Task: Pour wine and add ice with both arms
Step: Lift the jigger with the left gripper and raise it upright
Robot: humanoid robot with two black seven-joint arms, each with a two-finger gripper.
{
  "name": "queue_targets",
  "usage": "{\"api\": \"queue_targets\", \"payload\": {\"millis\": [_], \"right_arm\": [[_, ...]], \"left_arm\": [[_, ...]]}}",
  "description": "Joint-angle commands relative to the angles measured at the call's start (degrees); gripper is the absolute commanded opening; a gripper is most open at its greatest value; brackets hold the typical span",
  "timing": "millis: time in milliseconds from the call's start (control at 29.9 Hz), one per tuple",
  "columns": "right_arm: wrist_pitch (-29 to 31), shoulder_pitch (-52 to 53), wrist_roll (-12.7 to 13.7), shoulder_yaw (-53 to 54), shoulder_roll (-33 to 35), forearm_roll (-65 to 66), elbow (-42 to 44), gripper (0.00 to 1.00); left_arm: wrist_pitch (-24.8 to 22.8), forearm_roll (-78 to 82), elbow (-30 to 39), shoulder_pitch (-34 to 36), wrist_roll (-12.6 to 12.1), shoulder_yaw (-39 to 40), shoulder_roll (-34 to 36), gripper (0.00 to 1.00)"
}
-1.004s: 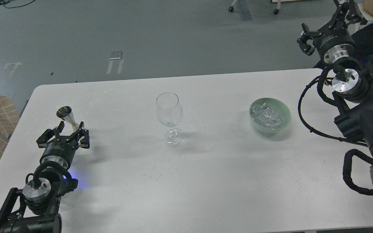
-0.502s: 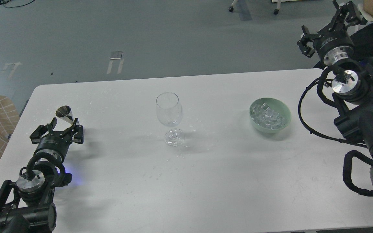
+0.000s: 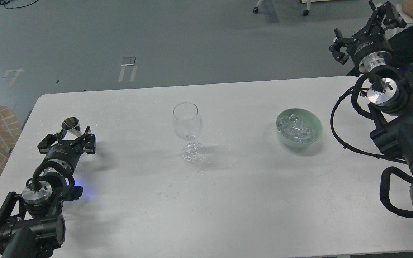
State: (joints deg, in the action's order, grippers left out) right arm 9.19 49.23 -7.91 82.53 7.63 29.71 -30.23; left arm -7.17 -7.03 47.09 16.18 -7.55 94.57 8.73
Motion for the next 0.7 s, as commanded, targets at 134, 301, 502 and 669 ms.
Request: {"api": "queue_targets", "payload": {"millis": [134, 301, 502, 669], "right_arm": [[-0.05, -0.01, 0.00, 0.00, 0.01, 0.00, 0.00, 1.00], [-0.05, 0.07, 0.09, 0.00, 0.02, 0.00, 0.08, 1.00], [-0.40, -0.01, 0.00, 0.00, 0.02, 0.00, 0.00, 1.00], [-0.58, -0.19, 0.09, 0.00, 0.02, 0.08, 0.08, 1.00]], "left_arm": [[-1.17, 0.00, -4.02, 2.63, 0.00, 0.00, -0.03, 0.69], [-2.23, -0.17, -5.16, 3.07, -0.09, 0.00, 0.06, 0.54], [-2.14, -0.17, -6.57, 3.69, -0.27, -0.26, 0.06, 0.30], [-2.49, -0.17, -9.12, 3.95, -0.27, -0.26, 0.24, 0.31]]}}
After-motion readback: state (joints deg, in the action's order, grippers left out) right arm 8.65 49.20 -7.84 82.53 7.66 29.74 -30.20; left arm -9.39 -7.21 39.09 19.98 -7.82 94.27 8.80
